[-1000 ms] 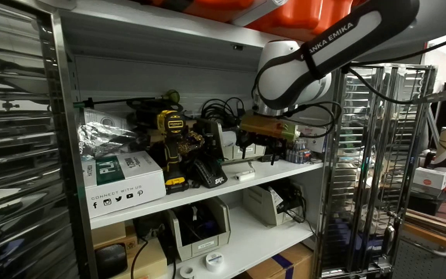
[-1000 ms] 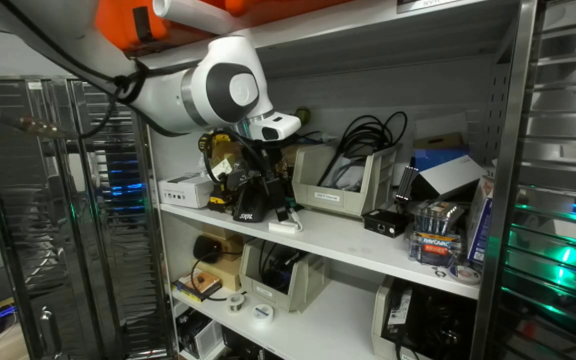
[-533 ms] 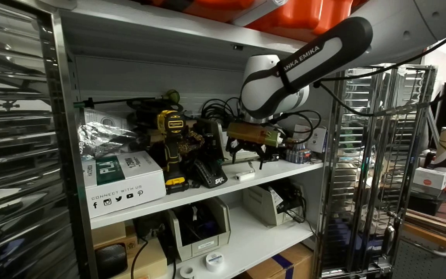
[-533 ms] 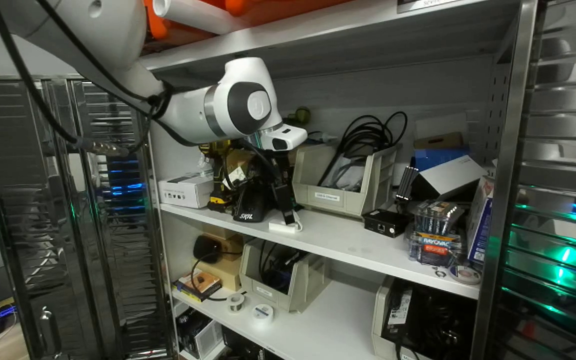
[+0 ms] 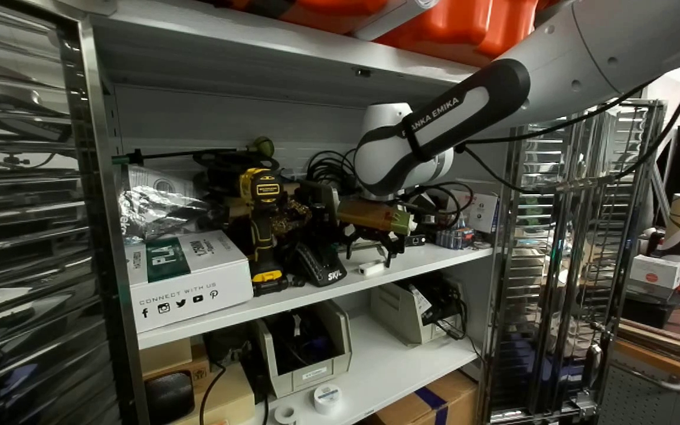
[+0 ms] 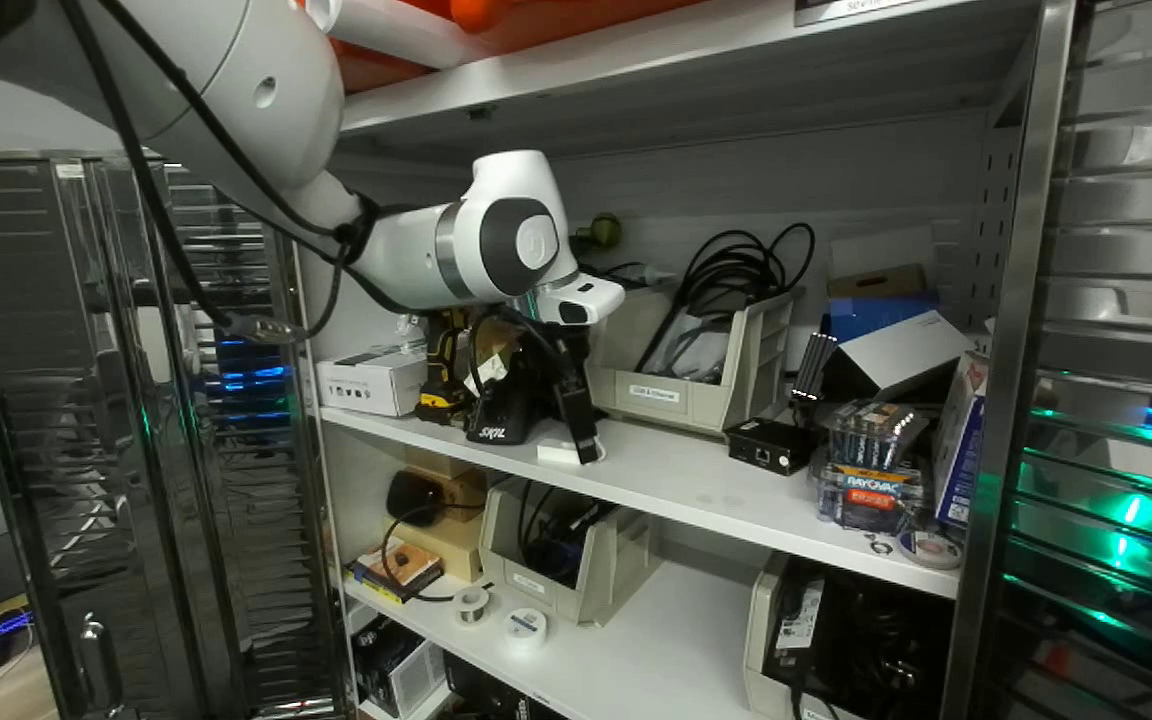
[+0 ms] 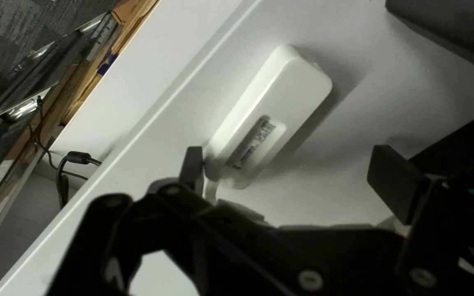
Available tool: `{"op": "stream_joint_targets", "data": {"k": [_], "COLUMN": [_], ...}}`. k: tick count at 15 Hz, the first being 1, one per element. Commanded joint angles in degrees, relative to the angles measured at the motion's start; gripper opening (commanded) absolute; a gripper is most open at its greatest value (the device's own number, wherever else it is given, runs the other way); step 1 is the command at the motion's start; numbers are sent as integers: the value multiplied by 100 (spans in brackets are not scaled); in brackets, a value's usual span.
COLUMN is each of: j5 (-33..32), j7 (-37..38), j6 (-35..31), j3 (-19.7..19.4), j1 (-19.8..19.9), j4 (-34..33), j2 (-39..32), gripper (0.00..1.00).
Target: Put the white cable in the gray box
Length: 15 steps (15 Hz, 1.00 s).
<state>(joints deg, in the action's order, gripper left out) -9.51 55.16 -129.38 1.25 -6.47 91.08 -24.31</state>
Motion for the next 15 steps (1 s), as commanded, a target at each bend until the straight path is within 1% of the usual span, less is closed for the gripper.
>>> {"op": "stream_joint_targets", "data": {"k": [1, 2, 3, 4, 6, 8, 9, 11, 13, 14, 15], "j5": [187, 203, 216, 204, 167, 86, 97, 86, 73, 59, 68], "j7": [-144, -170, -198, -202, -191, -191, -237, -325, -390, -405, -409], "j6": [264, 318, 359, 418, 535, 735, 793, 762, 705, 648, 614], "j3": [-98, -95, -90, -99, -121, -162, -163, -166, -183, -201, -208], "j1": [-125, -126, -124, -130, -142, -157, -143, -125, -104, -94, -83], "j4": [-316, -303, -307, -307, -304, -283, -255, -118, 97, 266, 387], "j2": [-147, -142, -145, -143, -136, -96, -70, 36, 192, 315, 425], "gripper": [100, 100, 97, 73, 72, 57, 47, 32, 19, 10, 11]}}
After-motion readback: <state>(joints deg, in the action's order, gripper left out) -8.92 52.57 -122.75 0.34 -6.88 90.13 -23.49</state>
